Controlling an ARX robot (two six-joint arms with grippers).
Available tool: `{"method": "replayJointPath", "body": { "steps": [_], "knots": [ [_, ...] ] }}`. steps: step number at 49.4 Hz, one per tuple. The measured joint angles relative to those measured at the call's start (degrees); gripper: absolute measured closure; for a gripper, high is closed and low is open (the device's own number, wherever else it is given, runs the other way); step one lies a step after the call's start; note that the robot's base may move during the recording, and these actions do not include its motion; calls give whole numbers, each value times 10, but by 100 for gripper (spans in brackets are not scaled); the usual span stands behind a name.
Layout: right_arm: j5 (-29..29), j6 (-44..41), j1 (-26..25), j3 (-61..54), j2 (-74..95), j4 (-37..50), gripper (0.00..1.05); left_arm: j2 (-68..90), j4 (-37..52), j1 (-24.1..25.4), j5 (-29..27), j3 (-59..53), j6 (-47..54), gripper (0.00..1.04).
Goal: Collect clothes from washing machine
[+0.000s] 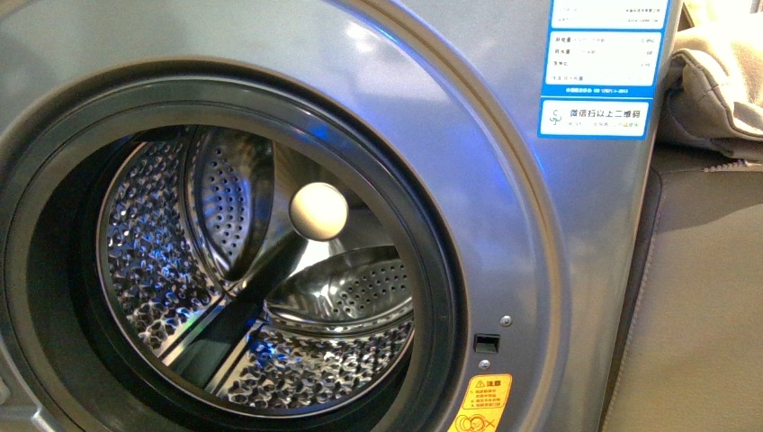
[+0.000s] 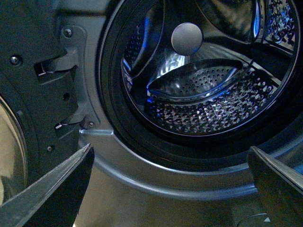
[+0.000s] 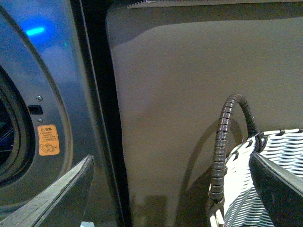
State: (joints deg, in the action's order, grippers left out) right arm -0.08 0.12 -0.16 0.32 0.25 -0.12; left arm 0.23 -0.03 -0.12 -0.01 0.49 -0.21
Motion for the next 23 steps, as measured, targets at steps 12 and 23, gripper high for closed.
{"method": "replayJointPath", "body": {
  "steps": [12,23],
  "knots": [
    [0,0,0,0,0,0,8,0,0,0,0,0,0,7],
    [0,0,0,0,0,0,8,0,0,0,0,0,0,7]
  ]
}}
